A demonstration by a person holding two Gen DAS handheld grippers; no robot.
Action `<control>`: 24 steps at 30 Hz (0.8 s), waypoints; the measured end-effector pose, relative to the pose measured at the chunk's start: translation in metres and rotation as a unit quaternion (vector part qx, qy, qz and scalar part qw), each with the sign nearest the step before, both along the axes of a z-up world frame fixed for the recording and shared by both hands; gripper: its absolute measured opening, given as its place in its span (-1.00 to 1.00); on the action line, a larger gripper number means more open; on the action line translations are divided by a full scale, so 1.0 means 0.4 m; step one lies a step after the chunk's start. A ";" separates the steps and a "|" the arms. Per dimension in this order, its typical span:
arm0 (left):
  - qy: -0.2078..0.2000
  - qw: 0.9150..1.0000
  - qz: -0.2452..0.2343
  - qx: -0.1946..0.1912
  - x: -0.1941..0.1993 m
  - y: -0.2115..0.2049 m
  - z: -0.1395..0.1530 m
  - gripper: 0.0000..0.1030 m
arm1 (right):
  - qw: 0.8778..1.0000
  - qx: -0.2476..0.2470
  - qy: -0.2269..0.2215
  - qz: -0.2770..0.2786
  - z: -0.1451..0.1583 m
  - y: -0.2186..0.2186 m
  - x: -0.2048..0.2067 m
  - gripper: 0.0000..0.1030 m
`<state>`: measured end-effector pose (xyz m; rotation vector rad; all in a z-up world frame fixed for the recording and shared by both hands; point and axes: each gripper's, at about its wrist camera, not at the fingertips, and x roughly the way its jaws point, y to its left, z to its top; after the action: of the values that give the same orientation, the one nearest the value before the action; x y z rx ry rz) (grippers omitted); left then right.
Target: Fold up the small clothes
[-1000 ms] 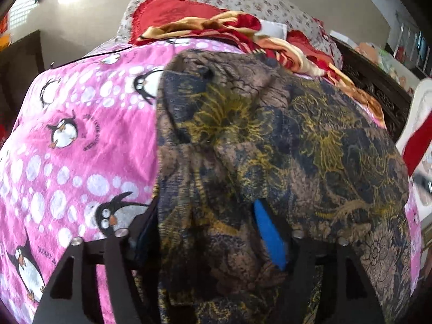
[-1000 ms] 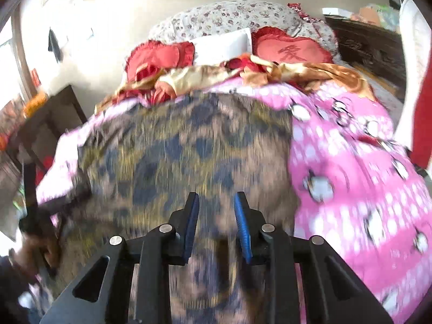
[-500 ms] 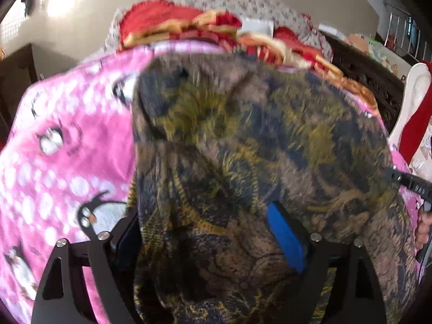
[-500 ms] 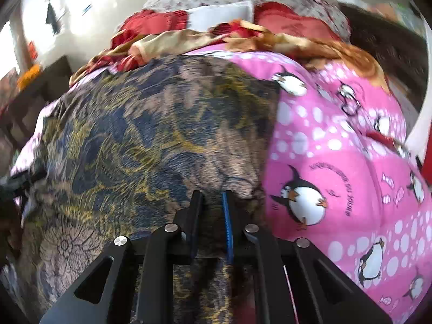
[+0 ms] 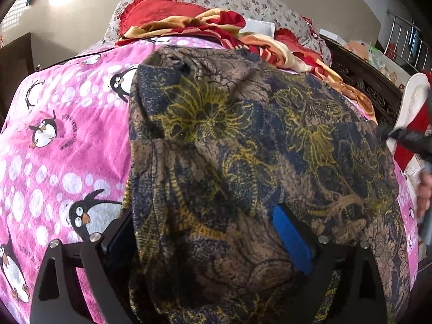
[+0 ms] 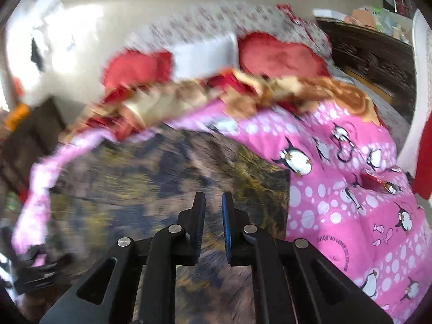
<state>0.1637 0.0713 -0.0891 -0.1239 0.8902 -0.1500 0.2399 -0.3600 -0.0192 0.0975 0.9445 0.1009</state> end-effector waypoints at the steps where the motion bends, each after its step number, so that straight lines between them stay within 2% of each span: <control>1: 0.000 1.000 0.001 -0.001 0.000 0.002 0.000 0.88 | 1.000 -0.018 0.010 -0.011 -0.032 -0.008 0.013 -0.63; 2: 0.000 1.000 0.001 -0.003 0.001 0.003 -0.001 0.89 | 0.998 -0.049 0.007 -0.035 -0.063 -0.024 0.018 -0.62; 5: 0.001 1.000 0.003 -0.007 0.001 0.006 -0.002 0.90 | 0.998 -0.039 0.005 -0.041 -0.083 -0.044 0.018 -0.60; 8: 0.002 1.000 0.003 -0.005 0.004 0.004 -0.002 0.91 | 0.998 -0.059 0.007 -0.029 -0.038 -0.037 0.009 -0.59; 10: 0.001 1.000 0.003 -0.008 0.004 0.005 -0.001 0.91 | 0.997 -0.064 -0.019 -0.037 0.020 -0.027 -0.028 -0.59; 12: 0.001 1.000 0.002 -0.010 0.004 0.006 -0.001 0.91 | 0.997 -0.050 -0.060 -0.007 0.075 0.005 -0.101 -0.58; 14: 0.000 1.000 0.002 -0.015 0.003 0.009 0.000 0.91 | 0.996 -0.045 -0.067 0.047 0.085 0.060 -0.176 -0.58; 16: -0.002 1.000 0.001 -0.025 0.000 0.017 0.002 0.92 | 0.993 -0.060 -0.047 0.085 0.042 0.104 -0.235 -0.58; 18: -0.005 0.999 0.001 -0.051 -0.005 0.037 0.008 0.87 | 0.993 -0.089 0.000 0.078 -0.048 0.111 -0.248 -0.56; 19: -0.003 0.997 0.005 -0.071 -0.014 0.061 0.019 0.77 | 0.994 -0.079 -0.020 0.078 -0.078 0.101 -0.268 -0.54; 21: -0.003 0.996 0.017 -0.093 -0.037 0.109 0.049 0.73 | 0.994 -0.061 -0.030 0.084 -0.074 0.089 -0.271 -0.54; 24: -0.034 0.995 0.031 -0.091 -0.082 0.167 0.111 0.73 | 0.995 -0.034 -0.029 0.089 -0.084 0.072 -0.264 -0.52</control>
<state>0.1311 0.1380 -0.0449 -0.3143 0.8036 -0.1761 0.1342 -0.3313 -0.0526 -0.0520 0.8957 0.2343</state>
